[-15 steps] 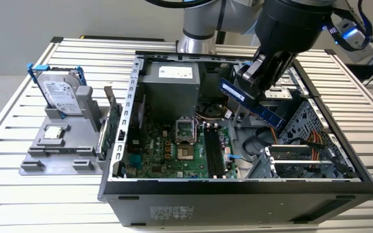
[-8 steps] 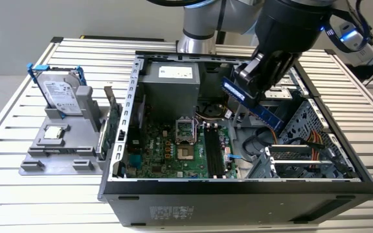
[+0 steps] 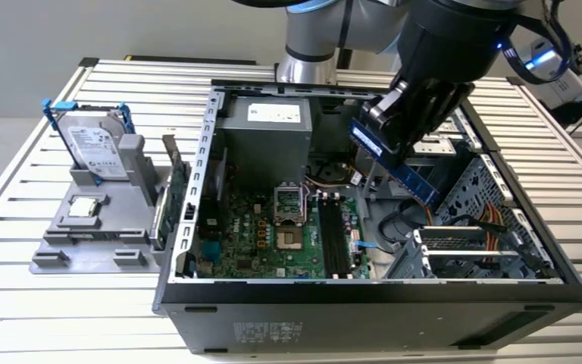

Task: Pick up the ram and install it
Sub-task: 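Insert the ram into the slot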

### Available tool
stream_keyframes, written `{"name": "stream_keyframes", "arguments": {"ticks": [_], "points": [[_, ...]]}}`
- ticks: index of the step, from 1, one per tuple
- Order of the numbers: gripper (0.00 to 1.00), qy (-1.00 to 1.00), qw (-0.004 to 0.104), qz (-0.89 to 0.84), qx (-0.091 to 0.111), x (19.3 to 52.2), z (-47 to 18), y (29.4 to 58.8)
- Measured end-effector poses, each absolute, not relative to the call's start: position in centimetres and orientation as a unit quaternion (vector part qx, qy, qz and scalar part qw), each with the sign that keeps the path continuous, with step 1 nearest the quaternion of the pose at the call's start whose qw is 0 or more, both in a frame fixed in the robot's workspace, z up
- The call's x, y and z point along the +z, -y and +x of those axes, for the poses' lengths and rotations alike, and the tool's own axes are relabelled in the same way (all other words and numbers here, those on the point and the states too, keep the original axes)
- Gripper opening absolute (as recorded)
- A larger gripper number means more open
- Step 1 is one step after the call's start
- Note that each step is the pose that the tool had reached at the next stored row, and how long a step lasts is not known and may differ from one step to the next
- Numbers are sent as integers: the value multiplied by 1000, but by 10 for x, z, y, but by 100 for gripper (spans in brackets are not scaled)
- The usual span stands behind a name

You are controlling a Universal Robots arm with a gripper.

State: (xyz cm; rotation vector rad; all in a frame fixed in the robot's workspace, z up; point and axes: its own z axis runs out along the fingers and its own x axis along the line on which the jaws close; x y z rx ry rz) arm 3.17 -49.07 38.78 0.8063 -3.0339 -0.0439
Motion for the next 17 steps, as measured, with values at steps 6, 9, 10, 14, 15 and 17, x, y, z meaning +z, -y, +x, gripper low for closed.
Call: {"name": "stream_keyframes", "arguments": {"ticks": [6,9,10,14,15,17], "points": [[0,974,1,227,-14,388,31,491],[0,977,0,212,-14,388,31,491],[0,978,0,207,-14,388,31,491],[0,982,0,189,-14,388,30,491],[0,983,0,185,-14,388,30,491],[0,984,0,177,-14,388,30,491]]}}
